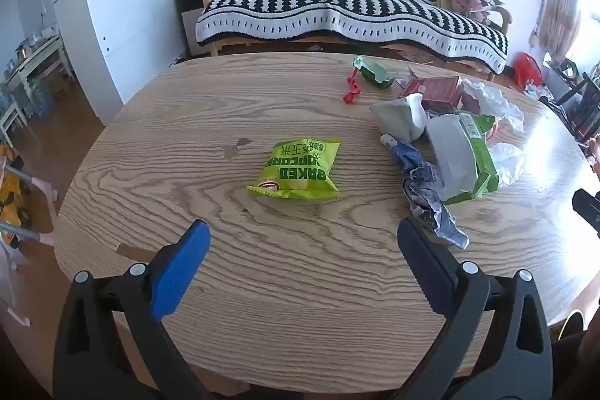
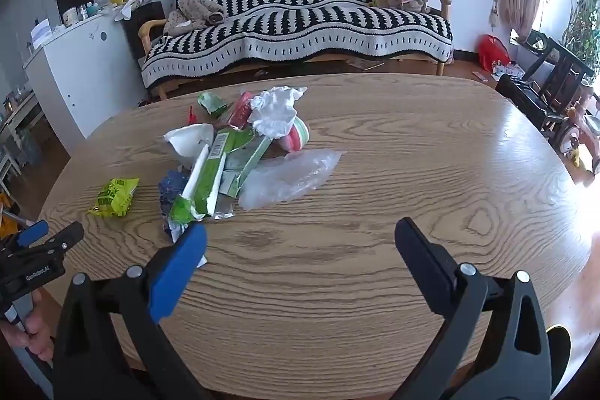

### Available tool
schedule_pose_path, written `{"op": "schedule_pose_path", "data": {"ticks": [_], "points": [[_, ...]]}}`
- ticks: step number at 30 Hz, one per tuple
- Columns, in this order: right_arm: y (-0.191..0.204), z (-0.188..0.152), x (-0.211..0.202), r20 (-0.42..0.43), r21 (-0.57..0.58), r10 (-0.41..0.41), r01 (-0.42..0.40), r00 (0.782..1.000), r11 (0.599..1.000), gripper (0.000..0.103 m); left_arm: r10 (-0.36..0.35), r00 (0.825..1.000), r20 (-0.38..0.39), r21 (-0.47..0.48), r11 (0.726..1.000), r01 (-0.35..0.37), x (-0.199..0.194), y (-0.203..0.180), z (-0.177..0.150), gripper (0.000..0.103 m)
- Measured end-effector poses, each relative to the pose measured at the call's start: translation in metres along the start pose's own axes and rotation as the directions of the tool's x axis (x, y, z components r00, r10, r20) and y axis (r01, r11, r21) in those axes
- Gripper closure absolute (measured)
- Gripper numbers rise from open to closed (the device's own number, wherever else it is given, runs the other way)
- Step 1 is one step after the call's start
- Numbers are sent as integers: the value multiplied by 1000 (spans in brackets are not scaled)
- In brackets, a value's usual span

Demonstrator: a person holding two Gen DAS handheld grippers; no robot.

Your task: Collect trash

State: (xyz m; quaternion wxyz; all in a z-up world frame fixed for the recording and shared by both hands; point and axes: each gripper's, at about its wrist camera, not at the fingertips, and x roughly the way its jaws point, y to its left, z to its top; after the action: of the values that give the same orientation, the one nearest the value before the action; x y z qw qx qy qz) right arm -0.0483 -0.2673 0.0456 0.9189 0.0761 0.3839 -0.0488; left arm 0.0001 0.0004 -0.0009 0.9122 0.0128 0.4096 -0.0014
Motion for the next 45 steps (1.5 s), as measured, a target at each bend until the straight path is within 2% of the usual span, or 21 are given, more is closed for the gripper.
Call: {"op": "schedule_pose_path", "data": {"ticks": [45], "points": [[-3,-1,8,-13,4,-5,5,1000,1000,6,4,1000,-8,-6,1000,-4,1,4,-1,6]]}}
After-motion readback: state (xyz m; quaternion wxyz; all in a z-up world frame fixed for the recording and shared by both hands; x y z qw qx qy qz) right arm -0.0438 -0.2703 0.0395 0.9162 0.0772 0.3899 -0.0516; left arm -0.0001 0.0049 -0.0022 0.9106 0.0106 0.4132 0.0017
